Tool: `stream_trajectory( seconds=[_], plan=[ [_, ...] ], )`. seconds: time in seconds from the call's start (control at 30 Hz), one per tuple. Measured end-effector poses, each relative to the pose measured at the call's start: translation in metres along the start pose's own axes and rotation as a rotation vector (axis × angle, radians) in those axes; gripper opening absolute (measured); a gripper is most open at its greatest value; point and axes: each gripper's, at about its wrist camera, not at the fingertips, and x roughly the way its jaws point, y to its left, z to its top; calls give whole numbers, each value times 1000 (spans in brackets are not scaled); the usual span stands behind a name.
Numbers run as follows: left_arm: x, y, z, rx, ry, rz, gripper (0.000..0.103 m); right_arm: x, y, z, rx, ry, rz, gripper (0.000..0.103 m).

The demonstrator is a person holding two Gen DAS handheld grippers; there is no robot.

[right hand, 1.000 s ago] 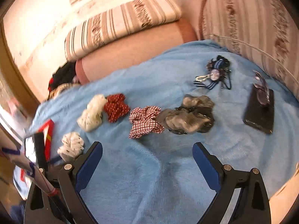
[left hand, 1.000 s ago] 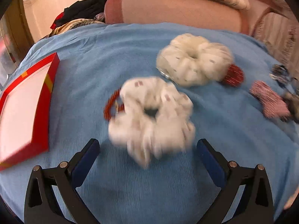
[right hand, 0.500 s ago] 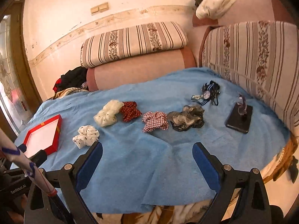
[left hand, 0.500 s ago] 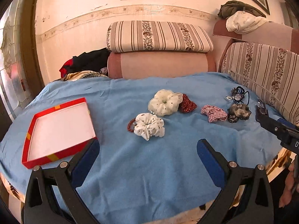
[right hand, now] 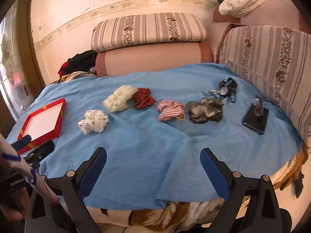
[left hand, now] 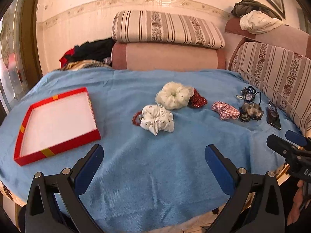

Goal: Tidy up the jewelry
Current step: 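Move left tool to white cherry scrunchie while right tool approaches plaid scrunchie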

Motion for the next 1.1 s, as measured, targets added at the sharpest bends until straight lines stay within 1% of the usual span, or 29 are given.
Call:
stream_trajectory(
  seconds=[0.3,0.83,1.0,1.1],
  plan=[
    [16,11,1,-26,41,6,103,19,22,0,-50,50,28,99],
    [41,17,1,-31,93,23,103,56,20,9,-31,118,55,99],
    [54,19,18,-25,98,8,103,76,7,26,9,146,68,97],
    [65,28,36,-54,93,-2,103,90,-2,42,45,153,76,95]
  ],
)
